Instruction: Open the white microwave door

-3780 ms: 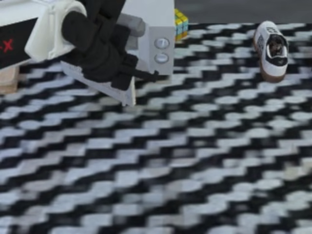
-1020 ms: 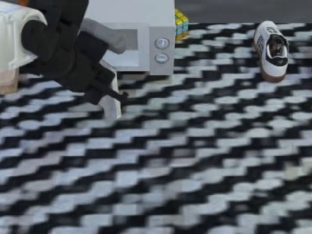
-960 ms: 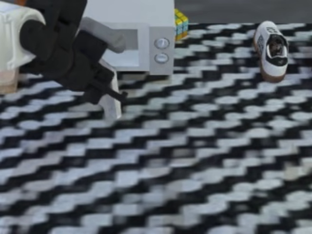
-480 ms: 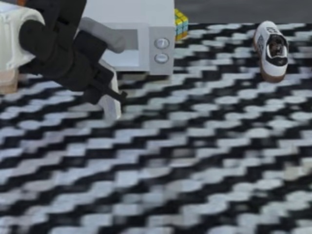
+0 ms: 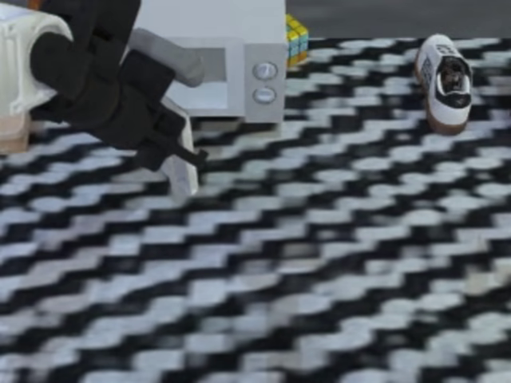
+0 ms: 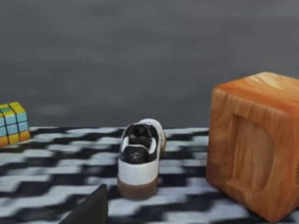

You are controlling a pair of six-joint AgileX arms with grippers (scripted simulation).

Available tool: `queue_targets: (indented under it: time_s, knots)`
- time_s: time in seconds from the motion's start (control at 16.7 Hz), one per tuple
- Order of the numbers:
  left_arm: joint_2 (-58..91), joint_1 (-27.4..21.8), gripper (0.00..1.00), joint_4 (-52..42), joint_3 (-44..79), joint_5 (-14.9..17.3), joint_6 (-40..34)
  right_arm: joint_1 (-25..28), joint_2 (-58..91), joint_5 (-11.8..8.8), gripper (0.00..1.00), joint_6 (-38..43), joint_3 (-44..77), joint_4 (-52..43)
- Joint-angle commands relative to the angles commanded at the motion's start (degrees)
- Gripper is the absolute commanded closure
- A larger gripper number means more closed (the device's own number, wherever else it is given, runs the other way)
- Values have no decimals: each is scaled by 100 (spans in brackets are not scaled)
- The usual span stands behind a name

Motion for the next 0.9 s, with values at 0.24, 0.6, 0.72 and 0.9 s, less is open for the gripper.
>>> queue_targets:
  time_s: [0.24, 0.6, 0.72, 0.9]
  knots:
    - [0, 0, 100, 0, 0, 0, 0, 0, 0, 0, 0, 0, 0, 0]
    - [12, -11, 100, -4, -20, 40, 4, 0, 0, 0, 0, 0, 0, 0]
    - [-31, 53, 100, -21, -31, 114, 158, 0, 0, 0, 0, 0, 0, 0]
    - [-90, 199, 100, -114, -131, 283, 500, 0, 0, 0, 0, 0, 0, 0]
